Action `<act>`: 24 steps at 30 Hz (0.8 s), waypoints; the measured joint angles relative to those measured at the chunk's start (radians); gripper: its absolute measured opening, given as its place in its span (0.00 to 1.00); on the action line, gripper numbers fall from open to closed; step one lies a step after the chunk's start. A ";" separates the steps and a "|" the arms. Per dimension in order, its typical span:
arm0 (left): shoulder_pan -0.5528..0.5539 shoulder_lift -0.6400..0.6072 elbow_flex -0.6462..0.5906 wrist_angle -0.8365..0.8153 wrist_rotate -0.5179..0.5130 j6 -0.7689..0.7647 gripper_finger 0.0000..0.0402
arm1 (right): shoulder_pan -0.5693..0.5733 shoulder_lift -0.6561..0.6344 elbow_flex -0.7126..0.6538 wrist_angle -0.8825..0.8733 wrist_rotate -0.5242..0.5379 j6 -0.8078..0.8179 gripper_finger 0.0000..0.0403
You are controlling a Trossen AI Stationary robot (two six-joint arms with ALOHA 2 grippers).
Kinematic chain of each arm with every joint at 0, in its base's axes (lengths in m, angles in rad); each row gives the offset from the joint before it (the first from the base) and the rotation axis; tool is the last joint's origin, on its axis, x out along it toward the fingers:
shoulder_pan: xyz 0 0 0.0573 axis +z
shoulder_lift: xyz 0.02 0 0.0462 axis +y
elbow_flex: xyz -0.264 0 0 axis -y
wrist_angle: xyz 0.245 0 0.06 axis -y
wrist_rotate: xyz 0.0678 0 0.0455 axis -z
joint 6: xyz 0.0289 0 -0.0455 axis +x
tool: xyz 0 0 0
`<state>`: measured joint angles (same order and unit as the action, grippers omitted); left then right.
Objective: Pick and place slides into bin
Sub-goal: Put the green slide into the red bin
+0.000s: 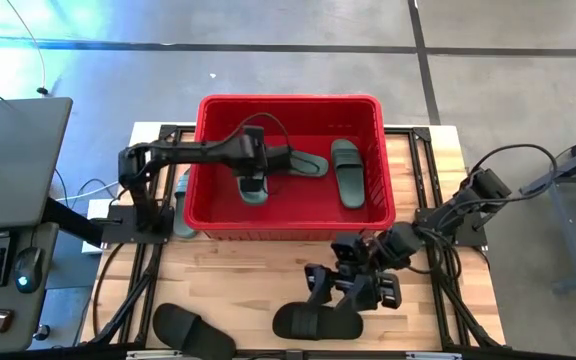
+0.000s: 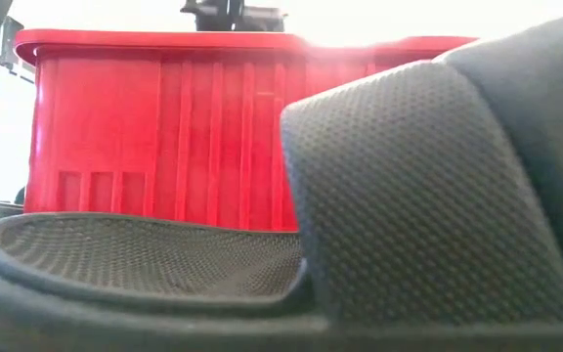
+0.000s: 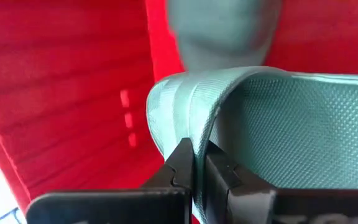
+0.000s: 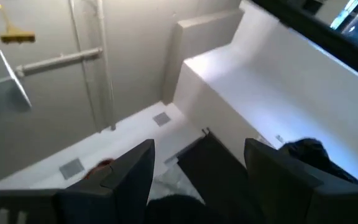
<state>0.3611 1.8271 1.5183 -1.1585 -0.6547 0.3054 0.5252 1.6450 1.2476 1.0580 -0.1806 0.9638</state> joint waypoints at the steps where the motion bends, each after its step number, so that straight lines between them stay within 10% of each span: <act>1: 0.019 0.000 -0.005 -0.010 0.000 0.005 0.00 | -0.005 -0.005 0.000 -0.017 -0.012 0.000 0.59; 24: 0.203 0.006 -0.009 0.019 0.145 0.221 0.09 | -0.039 -0.048 0.000 -0.185 -0.056 -0.004 0.59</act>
<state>0.5636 1.8326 1.5097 -1.1397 -0.5094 0.5261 0.4866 1.5967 1.2476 0.8726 -0.2363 0.9596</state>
